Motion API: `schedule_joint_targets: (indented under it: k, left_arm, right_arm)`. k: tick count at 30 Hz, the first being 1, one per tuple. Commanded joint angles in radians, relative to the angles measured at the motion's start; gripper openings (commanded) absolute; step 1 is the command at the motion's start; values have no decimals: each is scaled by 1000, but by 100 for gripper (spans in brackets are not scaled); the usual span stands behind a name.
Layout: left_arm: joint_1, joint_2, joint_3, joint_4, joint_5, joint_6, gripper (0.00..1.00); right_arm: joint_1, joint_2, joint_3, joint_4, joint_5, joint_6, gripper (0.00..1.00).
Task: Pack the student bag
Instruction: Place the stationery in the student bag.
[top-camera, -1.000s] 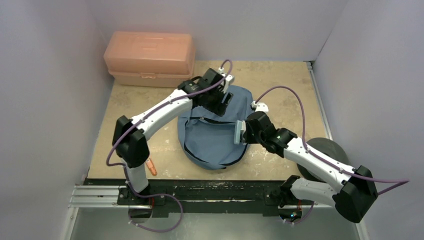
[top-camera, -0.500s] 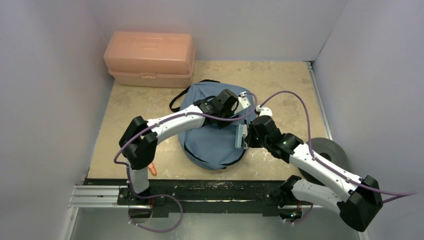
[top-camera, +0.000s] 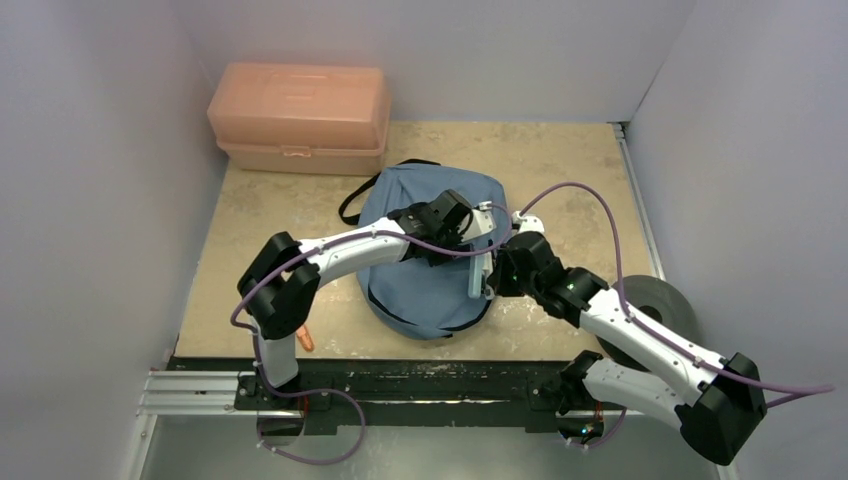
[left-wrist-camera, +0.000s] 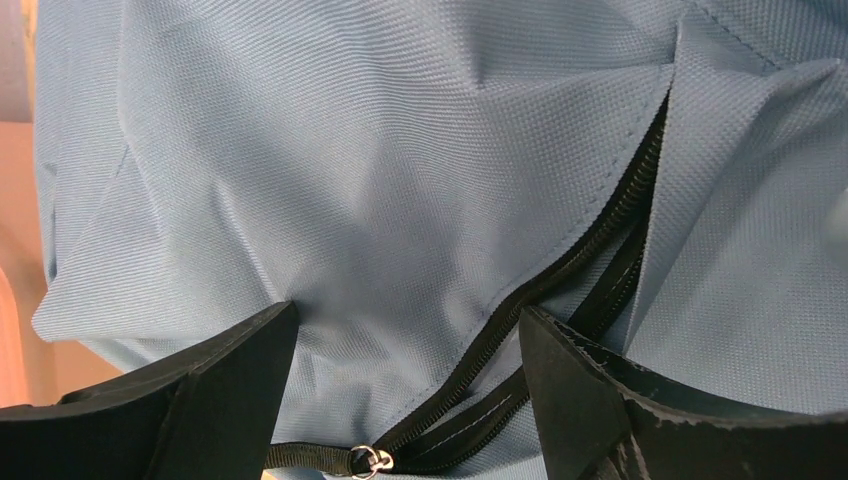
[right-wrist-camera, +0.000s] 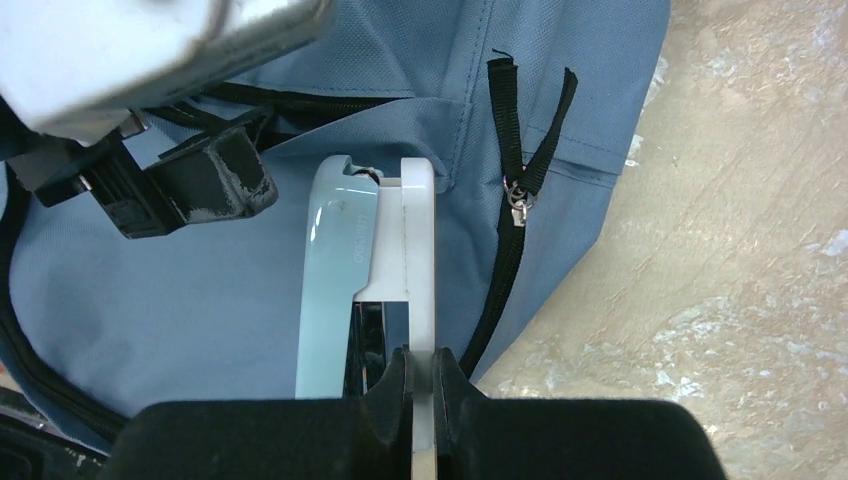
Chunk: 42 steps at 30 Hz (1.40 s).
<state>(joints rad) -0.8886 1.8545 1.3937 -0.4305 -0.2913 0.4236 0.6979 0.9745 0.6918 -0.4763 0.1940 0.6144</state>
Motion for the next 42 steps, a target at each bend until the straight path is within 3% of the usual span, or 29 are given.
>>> schedule_joint_targets:
  k: [1,5,8,10,14,16,19,22,29,42]
  left_arm:
    - [8,-36,-29,26,20,44,81]
    - [5,41,1,116,-142,55,80]
    - [11,69,31,167,-227,35,73]
    - [11,52,43,181,-238,7,63]
    - [11,-13,39,207,-222,-18,24]
    - [11,-51,37,188,-195,-30,13]
    - [11,-116,19,151,-105,-61,5]
    - [13,-150,18,109,-49,-98,0]
    - [15,-198,1,85,11,-192,0]
    - [76,-288,-58,149,172,-349,0]
  right_arm:
    - [-6,-20,-10,59,-21,18,0]
    - [-6,-16,-12,73,-45,25,0]
    - [-8,-15,-17,78,-59,40,0]
    - [-6,-16,-23,89,-78,53,0]
    - [-6,-6,-25,117,-120,68,0]
    - [-6,14,-13,119,-135,65,0]
    - [-6,34,2,146,-140,62,0]
    - [-6,58,8,221,-228,95,0]
    - [-6,162,61,321,-312,149,0]
    - [-7,324,195,326,-294,188,0]
